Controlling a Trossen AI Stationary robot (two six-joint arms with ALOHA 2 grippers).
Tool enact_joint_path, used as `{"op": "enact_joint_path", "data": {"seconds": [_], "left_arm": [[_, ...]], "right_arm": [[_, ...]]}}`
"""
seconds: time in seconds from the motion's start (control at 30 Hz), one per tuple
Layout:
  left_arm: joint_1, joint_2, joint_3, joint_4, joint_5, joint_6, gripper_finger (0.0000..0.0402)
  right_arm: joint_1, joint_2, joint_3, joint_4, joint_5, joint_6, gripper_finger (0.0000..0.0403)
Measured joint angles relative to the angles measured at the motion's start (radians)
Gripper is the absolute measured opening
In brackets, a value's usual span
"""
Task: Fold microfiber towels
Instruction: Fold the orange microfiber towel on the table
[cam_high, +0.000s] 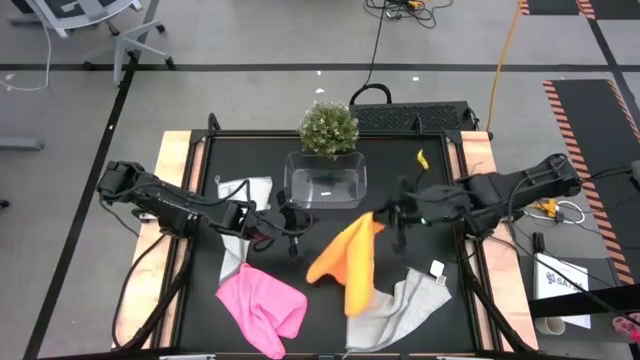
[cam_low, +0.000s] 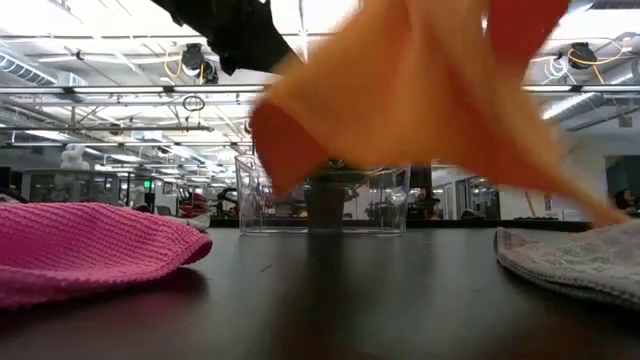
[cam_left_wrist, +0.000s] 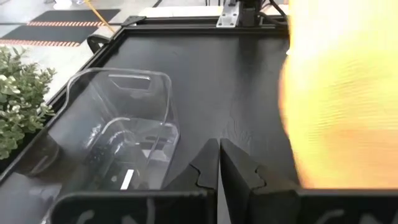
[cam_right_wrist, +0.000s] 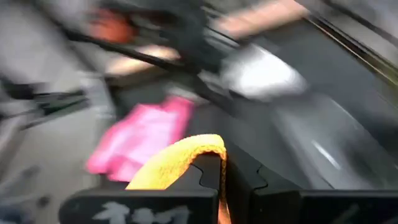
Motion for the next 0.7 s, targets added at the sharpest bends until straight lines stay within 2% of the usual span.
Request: {"op": "enact_joint_path", "data": {"seconds": [0.13, 0.23, 0.47, 0.7], "left_arm": [[-0.005, 0.000, 0.000, -0.007, 0.013, -0.016, 0.0019], [-0.002, 0.000, 0.000, -0.009, 0.016, -0.016, 0.0019], [0.028, 0.000, 0.000, 0.010, -0.001, -0.025, 0.0019], [0.042, 0.030, 0.000, 0.154, -0.002, 0.003, 0.0019]], "right_arm": [[-0.027, 0.021, -0.001, -0.235, 0.023, 0.236, 0.0000], [-0.056, 0.053, -0.001, -0.326, 0.025, 0.294, 0.0000], [-0.176, 0.149, -0.001, -0.289, 0.024, 0.242, 0.0000], [-0.269, 0.225, -0.001, -0.144, 0.012, 0.082, 0.0000]]}}
